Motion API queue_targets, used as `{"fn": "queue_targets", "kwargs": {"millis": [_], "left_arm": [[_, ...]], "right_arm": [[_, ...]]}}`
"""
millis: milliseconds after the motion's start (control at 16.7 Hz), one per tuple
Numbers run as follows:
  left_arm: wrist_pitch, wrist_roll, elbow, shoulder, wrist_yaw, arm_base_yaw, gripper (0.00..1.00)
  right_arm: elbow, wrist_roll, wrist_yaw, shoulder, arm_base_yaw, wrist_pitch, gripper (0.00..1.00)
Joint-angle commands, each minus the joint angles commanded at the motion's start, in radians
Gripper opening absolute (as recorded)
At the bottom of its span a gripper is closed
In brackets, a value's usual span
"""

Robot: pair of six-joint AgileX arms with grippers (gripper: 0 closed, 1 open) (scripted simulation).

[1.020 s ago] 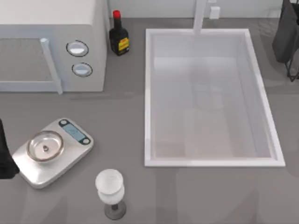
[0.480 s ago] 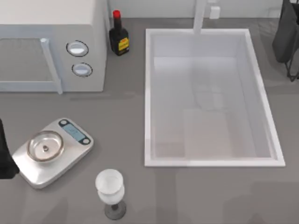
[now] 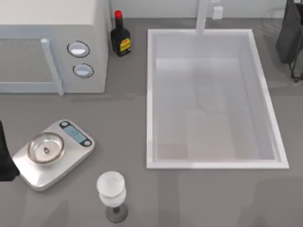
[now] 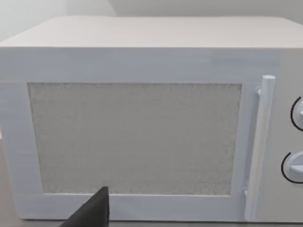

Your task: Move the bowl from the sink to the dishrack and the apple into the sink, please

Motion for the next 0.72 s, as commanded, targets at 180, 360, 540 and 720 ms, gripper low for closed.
{"fn": "queue_targets", "kwargs": {"millis": [180,360,540,720], "left_arm": [[0.000,0.000,0.000,0.000,0.000,0.000,1.00],[0.000,0.000,0.000,0.000,0.000,0.000,1.00],[0.000,0.000,0.000,0.000,0.000,0.000,1.00],[0.000,0.000,0.000,0.000,0.000,0.000,1.00]], "right_arm": [[-0.005,0.001,0.000,-0.002,0.005,0.006,1.00],[-0.048,0.006,0.001,0.029,0.001,0.075,1.00],[-0.122,0.008,0.001,0.085,0.001,0.215,1.00],[-0.199,0.007,0.001,0.142,0.003,0.355,1.00]]}}
